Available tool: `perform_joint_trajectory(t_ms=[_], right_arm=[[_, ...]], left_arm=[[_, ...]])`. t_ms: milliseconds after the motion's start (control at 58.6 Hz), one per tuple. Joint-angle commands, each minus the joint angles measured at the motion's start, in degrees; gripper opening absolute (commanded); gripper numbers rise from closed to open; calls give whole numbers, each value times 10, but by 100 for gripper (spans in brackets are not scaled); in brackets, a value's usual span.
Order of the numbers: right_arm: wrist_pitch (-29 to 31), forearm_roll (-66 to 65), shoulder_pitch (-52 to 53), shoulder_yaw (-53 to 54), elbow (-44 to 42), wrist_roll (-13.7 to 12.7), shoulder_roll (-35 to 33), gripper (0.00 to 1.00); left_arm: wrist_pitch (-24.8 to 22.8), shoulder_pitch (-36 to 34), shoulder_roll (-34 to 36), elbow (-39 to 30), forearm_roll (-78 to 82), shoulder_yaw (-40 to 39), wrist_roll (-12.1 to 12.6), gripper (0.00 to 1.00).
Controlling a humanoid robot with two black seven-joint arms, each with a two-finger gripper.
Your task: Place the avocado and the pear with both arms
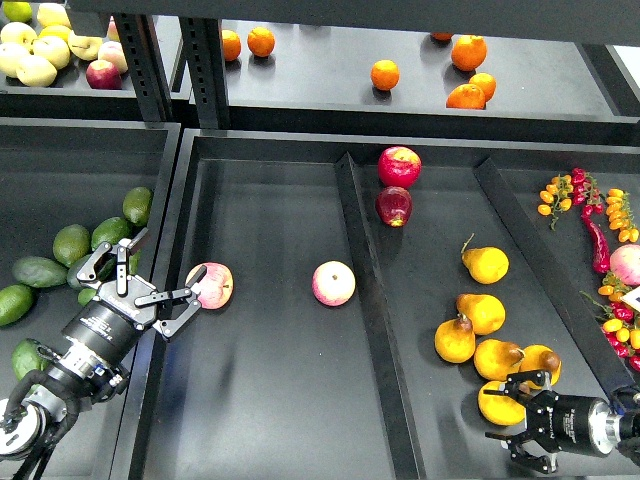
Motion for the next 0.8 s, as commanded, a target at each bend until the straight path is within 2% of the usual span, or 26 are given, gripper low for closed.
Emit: perform_joint_trajectory(t_ms=[0, 68, 324, 444, 649, 785], right_arm=[[0, 4, 1, 4, 25, 0, -9, 90], [0, 7, 1, 4, 48, 0, -28, 95], [0, 48, 9, 12, 107, 0, -107, 98], [0, 74, 24, 28, 119, 0, -120, 98], [0, 102, 65, 92, 117, 0, -109, 99], [-17, 120, 88, 171, 112, 0, -26, 99]], left_arm=[[0, 0, 0, 0, 0, 0, 0, 99], [0, 0, 0, 0, 0, 1, 0, 99], [0, 0, 0, -1, 0, 4, 1, 99], [0, 1, 0, 0, 0, 4, 1, 99], [0, 1, 0, 0, 0, 4, 1, 99], [0, 4, 0, 0, 0, 5, 1, 99]])
